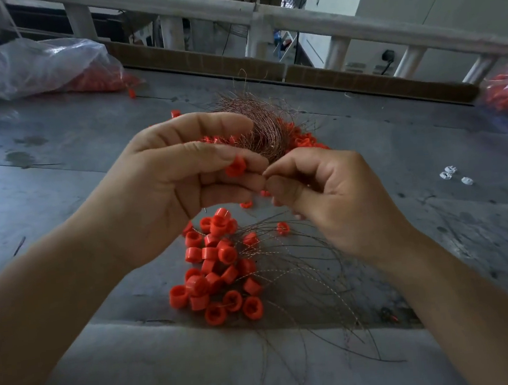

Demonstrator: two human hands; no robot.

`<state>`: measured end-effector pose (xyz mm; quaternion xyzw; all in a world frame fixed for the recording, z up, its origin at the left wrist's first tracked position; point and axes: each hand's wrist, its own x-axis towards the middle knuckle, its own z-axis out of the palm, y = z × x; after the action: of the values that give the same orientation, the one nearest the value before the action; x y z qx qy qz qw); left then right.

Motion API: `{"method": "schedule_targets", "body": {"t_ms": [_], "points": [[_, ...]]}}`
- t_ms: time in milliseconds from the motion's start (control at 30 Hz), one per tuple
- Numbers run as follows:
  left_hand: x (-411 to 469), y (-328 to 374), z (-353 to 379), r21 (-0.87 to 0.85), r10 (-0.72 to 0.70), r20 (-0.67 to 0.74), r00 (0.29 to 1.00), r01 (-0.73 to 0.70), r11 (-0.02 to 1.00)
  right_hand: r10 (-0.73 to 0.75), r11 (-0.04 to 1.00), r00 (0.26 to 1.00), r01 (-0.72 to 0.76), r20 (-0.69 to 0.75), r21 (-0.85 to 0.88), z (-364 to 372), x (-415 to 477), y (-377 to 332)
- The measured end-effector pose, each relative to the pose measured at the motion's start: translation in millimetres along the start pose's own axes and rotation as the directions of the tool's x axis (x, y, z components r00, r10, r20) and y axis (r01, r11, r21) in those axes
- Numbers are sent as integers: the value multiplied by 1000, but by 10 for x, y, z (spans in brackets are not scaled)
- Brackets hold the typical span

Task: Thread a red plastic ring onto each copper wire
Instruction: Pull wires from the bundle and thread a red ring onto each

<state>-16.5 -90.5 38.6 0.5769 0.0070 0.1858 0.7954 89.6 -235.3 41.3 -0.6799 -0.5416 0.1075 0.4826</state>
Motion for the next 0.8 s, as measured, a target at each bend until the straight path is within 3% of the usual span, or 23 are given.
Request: {"method": "schedule_targets", "body": {"t_ms": [233,400,500,600,700,800], "points": [[-21,23,31,200,60,-100,993,-39,979,19,997,990,-30,-138,-78,-92,11,12],[-15,77,-39,380,84,-175,981,-11,925,67,996,988,-75,-136,-52,-141,3,6],[-18,79,-58,574,118,-160,980,-5,819,76,987,994,-86,-80,-132,-136,0,6],[-12,54,-94,676,8,-112,994,70,734,119,976,992,-110,35,-186,-124,-10,2],[5,22,-139,740,-94,-106,990,142,657,220,945,959,-164,180,-282,-109,-15,26],[18,-3,-126,752,-123,-71,990,134,645,272,914,931,-171,243,-368,-97,1,55]]}}
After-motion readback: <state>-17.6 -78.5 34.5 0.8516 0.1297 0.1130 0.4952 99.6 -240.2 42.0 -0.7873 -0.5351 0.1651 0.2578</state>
